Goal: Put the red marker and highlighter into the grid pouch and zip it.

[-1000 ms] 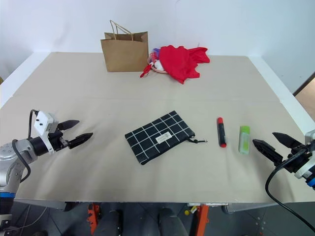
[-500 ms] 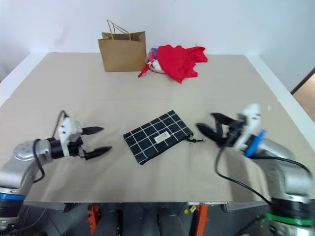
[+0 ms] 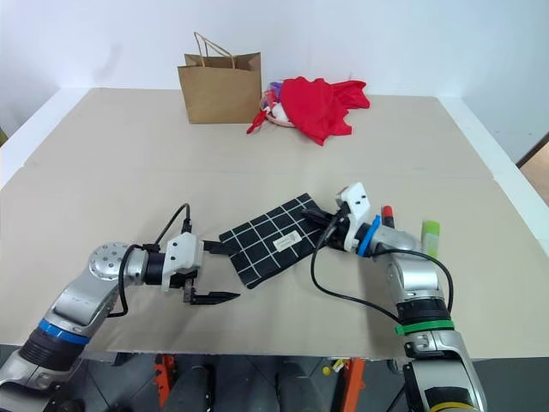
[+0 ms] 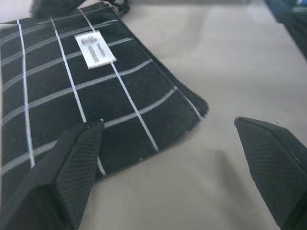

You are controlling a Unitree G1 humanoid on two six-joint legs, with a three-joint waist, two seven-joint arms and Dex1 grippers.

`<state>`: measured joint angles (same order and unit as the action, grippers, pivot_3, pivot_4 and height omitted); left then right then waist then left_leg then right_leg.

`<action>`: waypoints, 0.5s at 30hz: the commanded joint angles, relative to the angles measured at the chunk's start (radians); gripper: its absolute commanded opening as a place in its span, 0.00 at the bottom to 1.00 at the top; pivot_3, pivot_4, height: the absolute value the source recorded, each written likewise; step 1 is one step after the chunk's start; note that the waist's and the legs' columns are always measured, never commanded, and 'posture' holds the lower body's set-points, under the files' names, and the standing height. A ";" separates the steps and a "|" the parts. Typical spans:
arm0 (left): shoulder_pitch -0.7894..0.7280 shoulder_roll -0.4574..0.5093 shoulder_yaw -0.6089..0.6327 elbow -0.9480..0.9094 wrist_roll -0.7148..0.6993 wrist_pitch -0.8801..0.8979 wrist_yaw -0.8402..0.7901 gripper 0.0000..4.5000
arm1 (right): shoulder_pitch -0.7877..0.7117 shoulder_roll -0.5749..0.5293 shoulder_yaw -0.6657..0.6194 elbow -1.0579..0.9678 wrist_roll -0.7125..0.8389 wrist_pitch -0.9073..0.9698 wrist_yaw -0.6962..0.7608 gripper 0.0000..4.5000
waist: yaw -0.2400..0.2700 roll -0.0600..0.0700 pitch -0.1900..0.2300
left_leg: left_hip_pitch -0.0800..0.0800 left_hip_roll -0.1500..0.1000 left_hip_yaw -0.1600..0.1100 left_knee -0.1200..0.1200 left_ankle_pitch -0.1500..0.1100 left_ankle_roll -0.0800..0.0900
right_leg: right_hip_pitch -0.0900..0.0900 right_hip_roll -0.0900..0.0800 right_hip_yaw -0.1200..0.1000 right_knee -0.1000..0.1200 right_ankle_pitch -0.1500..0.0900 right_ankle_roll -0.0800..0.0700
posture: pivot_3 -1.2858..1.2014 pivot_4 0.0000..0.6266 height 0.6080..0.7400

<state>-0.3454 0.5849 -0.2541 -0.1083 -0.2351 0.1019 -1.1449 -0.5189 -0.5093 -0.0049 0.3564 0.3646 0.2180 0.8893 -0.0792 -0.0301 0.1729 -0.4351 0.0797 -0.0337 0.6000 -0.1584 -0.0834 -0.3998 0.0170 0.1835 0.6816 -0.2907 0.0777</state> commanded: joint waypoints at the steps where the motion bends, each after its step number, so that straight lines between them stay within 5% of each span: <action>1: -0.013 -0.013 -0.016 0.013 0.042 -0.087 0.005 1.00 | -0.013 -0.020 -0.029 0.014 -0.019 -0.055 0.022 0.01 | -0.001 0.000 0.000 | 0.000 0.000 0.000 0.000 0.000 0.000 | 0.000 0.000 0.000 0.000 0.000 0.000 | 0.52 0.24 1.00; 15: -0.046 -0.079 -0.073 0.126 0.239 -0.345 0.115 1.00 | 0.001 0.041 -0.023 -0.008 -0.048 -0.072 -0.013 0.01 | -0.003 0.001 0.000 | 0.003 0.000 0.000 0.001 0.000 0.000 | 0.003 0.000 0.000 0.001 0.001 0.000 | 0.52 0.24 1.00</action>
<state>-0.3791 0.5149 -0.3170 0.0197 -0.0169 -0.2174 -1.0512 -0.5076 -0.4723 -0.0096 0.3841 0.3120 0.1544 0.8793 -0.0820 -0.0290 0.1726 -0.4316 0.0797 -0.0340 0.6010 -0.1579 -0.0830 -0.3961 0.0171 0.1835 0.6823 -0.2895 0.0777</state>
